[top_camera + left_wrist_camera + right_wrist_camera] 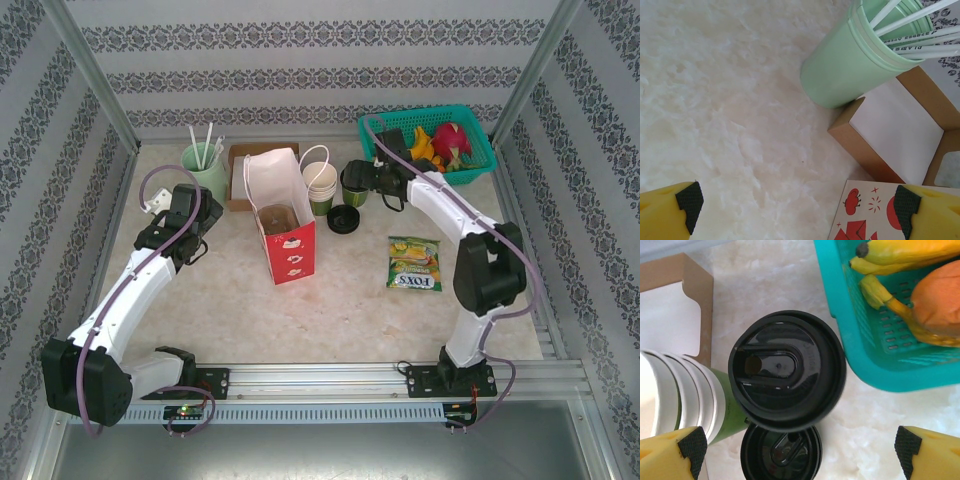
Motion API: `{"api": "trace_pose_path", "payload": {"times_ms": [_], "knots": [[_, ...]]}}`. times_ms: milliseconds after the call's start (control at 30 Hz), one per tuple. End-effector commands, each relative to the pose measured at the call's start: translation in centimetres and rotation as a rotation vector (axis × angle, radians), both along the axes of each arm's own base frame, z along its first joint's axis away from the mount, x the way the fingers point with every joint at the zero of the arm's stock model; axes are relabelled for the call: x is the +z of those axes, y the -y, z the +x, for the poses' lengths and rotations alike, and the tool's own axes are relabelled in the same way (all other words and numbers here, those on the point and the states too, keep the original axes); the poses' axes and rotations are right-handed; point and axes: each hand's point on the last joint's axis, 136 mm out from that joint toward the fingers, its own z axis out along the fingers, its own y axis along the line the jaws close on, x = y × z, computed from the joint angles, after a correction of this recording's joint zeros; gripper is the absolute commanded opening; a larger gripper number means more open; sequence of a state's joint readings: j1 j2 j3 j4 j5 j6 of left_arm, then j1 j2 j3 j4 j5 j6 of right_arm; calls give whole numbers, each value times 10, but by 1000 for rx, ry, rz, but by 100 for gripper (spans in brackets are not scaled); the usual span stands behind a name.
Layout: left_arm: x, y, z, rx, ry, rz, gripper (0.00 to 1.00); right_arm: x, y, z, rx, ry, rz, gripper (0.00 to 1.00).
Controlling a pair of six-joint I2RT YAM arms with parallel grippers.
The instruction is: Pack the takeout coffee
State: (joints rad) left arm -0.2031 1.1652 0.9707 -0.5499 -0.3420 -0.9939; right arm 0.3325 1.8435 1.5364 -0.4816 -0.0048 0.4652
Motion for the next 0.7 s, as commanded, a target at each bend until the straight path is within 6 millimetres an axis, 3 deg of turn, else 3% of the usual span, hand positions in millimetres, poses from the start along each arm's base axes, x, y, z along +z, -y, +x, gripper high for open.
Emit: {"api": "trace_pose_path", "payload": {"times_ms": [0,667], "knots": [[2,0,2,-13,16,28,99,-7,-6,4,28,-27,-47,98],[-3,-4,-3,-6,-12,44,99,-29,-18,36,-5,-41,-5,98]]}}
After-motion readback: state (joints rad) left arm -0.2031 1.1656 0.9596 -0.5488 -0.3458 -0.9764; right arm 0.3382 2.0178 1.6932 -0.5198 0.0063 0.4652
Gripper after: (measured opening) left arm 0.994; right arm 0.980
